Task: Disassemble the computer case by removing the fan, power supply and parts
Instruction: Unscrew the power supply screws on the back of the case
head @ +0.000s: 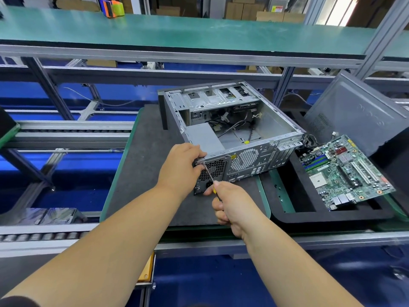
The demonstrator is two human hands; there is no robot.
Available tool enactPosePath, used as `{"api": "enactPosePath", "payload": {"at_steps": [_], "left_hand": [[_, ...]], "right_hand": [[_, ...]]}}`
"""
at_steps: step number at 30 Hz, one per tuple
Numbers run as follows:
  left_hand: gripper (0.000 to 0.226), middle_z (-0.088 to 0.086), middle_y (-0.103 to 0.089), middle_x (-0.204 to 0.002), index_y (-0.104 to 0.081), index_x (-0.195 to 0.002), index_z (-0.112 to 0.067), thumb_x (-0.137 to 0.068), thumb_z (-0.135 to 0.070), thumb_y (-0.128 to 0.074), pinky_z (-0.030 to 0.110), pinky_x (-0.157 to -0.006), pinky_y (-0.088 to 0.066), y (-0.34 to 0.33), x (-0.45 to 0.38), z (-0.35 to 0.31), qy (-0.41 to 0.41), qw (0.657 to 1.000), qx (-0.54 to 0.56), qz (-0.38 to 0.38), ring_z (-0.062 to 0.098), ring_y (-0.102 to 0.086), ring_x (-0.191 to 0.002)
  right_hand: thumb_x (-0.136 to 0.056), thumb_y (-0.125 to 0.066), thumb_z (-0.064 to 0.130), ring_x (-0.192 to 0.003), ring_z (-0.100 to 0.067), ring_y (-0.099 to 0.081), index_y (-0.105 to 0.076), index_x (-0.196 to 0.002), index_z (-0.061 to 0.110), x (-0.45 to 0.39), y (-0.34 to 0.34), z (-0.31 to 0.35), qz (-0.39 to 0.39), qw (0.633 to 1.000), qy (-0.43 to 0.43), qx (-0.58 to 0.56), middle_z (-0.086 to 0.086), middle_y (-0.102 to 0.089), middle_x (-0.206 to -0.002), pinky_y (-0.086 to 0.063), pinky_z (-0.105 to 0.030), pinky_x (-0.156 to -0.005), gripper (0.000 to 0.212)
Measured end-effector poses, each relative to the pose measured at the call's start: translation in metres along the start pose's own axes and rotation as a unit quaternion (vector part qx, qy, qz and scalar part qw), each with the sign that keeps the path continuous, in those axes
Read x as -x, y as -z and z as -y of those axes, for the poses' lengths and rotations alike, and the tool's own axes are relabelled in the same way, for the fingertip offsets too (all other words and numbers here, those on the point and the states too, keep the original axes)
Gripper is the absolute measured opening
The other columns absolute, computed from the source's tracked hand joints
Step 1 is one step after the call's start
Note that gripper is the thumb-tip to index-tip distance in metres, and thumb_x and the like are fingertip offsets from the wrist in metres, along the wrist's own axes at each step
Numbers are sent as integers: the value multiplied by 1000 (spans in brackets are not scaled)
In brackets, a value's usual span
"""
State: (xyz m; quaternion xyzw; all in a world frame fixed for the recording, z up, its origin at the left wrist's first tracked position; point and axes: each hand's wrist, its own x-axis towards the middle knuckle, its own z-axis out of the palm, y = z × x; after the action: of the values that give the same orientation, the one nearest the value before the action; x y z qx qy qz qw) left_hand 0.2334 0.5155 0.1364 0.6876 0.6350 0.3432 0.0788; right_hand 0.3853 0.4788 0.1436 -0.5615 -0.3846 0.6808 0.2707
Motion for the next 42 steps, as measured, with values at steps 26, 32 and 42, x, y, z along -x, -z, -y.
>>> {"api": "enactPosePath", "payload": {"at_steps": [26, 32, 42], "left_hand": [[33, -1, -62, -123, -70, -114, -16, -82, -10, -74, 17, -97, -28, 0, 0, -1, 2, 1000, 5, -4, 17, -45, -122], [32, 0, -61, -124, -70, -114, -16, -83, -9, -74, 18, -96, -28, 0, 0, -1, 2, 1000, 5, -2, 18, -45, -123], [31, 2, -62, -120, -71, -113, -12, -82, -8, -74, 15, -95, -26, 2, -1, 0, 4, 1000, -3, -7, 21, -47, -120]], "right_hand": [[-107, -34, 33, -52, -14, -29, -50, -80, 14, 6, -8, 7, -68, 970, 57, 227, -1, -38, -63, -21, -29, -51, 37], [-107, -32, 36, -62, -17, -43, -43, -89, 16, 4, -5, -4, -136, 882, 142, 429, 2, -47, -72, -25, -31, -49, 29], [-104, -38, 39, -77, -25, -52, -49, -100, 15, 6, -8, 2, -167, 828, 168, 509, -5, -63, -94, -35, -33, -60, 27]]}}
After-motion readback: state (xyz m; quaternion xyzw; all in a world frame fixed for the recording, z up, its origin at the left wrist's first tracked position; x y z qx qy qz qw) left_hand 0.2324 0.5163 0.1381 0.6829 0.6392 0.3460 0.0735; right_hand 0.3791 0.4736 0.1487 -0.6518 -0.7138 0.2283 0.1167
